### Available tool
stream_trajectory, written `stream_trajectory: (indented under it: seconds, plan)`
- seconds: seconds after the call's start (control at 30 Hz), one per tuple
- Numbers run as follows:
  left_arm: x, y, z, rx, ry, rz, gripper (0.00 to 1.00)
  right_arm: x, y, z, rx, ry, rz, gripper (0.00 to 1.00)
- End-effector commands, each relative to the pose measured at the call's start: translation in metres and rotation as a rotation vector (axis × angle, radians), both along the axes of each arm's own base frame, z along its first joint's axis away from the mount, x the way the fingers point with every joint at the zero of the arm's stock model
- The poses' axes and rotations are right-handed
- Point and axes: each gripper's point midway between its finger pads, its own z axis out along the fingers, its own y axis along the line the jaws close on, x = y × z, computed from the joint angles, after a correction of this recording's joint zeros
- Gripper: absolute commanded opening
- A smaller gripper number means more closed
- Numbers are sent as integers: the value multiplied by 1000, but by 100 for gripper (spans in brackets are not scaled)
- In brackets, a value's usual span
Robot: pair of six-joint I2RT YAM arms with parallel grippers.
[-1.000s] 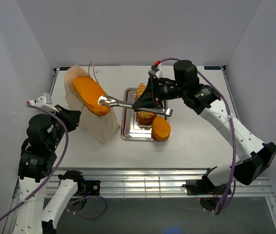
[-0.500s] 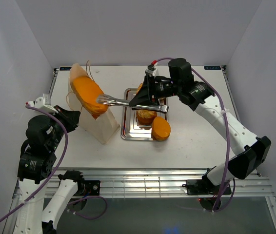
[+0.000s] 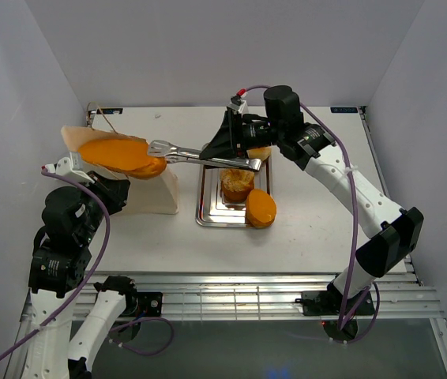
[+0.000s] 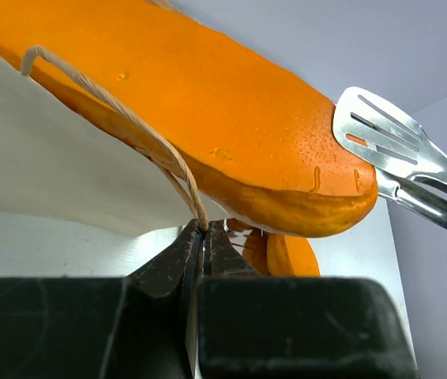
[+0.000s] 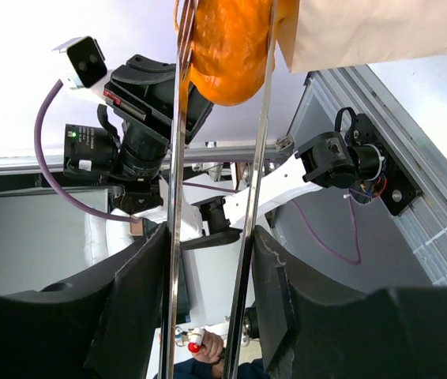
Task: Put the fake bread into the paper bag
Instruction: Place the fake bread in the paper bag.
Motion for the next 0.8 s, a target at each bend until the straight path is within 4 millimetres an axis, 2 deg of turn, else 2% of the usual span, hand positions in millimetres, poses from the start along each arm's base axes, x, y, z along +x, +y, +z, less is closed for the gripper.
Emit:
stream_trajectory:
  seconds: [0.0, 0.17, 0.3, 0.47, 0.57, 0.7, 0.77]
  plan:
    - [-2, -3, 4, -2, -11, -21, 0, -9, -5, 40, 103, -145, 13, 51]
    - [-3, -2, 2, -2, -10, -17, 0, -9, -5, 37, 102, -164, 17, 54]
    - [-3, -2, 2, -1, -10, -18, 0, -9, -7, 43, 115, -193, 21, 59]
    - [-1, -4, 4, -3, -5, -25, 0, -5, -9, 44, 116, -203, 9, 59]
    - [-1, -4, 3, -6, -6, -24, 0, -2, -13, 46, 124, -217, -2, 57]
    - [-2, -3, 1, -5, -4, -19, 0, -1, -15, 45, 136, -220, 7, 46]
    - [-3, -3, 0, -5, -4, -18, 0, 0, -16, 41, 134, -225, 2, 44]
